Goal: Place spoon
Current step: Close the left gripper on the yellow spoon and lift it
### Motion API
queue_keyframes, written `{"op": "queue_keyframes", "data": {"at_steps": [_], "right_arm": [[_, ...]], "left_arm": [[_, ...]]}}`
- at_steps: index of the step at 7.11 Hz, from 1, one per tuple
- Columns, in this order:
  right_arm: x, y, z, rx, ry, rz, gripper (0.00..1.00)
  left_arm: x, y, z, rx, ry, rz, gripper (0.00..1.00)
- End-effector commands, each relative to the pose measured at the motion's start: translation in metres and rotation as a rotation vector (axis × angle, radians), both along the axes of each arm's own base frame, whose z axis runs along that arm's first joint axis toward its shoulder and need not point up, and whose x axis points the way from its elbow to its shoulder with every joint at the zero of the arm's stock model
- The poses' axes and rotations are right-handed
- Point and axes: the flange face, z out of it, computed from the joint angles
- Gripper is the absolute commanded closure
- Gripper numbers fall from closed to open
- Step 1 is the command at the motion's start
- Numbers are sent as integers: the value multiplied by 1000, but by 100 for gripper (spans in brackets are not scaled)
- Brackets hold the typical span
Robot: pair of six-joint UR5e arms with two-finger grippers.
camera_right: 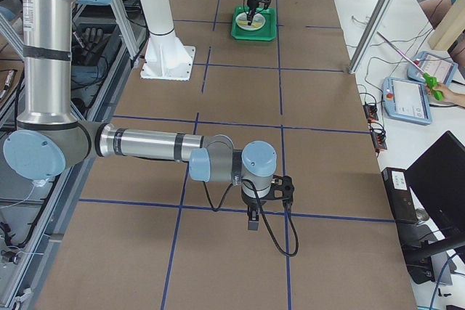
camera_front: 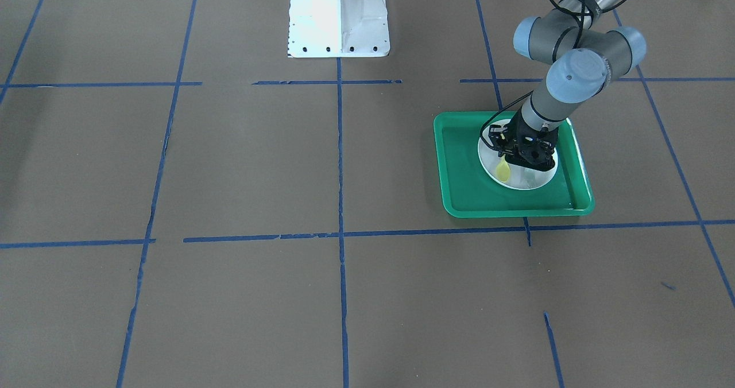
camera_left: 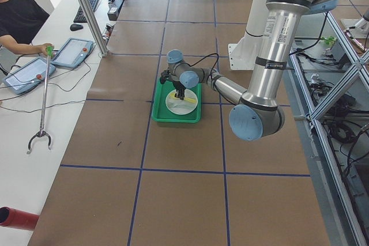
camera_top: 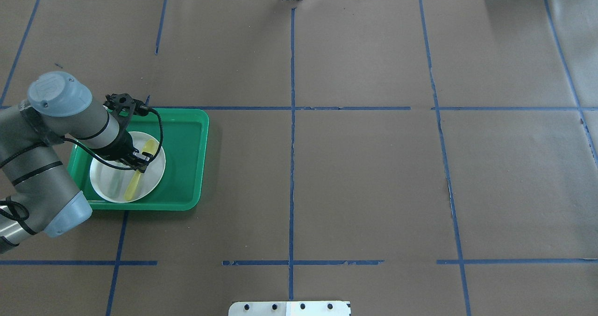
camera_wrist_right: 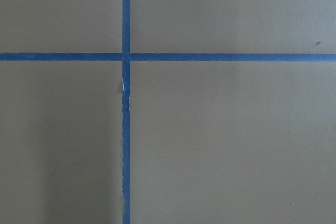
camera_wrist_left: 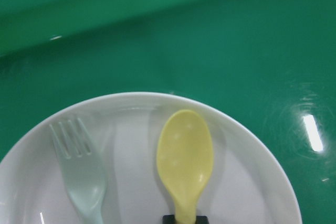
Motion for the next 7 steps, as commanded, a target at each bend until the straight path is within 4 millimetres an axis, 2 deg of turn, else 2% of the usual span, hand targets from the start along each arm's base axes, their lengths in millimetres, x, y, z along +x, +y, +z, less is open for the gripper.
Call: {"op": "queue_keyframes", "data": {"at_steps": [1, 2, 3, 4, 5, 6, 7], "right_arm": [[0, 0, 0, 0, 2, 0, 0], [0, 0, 1, -1, 0, 0, 0], [0, 0, 0, 0, 0, 0, 0], [0, 0, 0, 0, 0, 0, 0], [0, 0, 1, -1, 0, 0, 0], [0, 0, 0, 0, 0, 0, 0], [0, 0, 0, 0, 0, 0, 0]], "left_arm": [[-10, 1, -36, -40, 45, -80, 100], [-7, 2, -42, -130, 44, -162, 100], [5, -7, -59, -204, 55, -237, 100], [21, -18, -65, -244, 52, -267, 100], [37, -26, -67, -265, 45, -274, 100], [47, -24, -57, -266, 30, -259, 100], [58, -16, -55, -266, 25, -240, 100]]}}
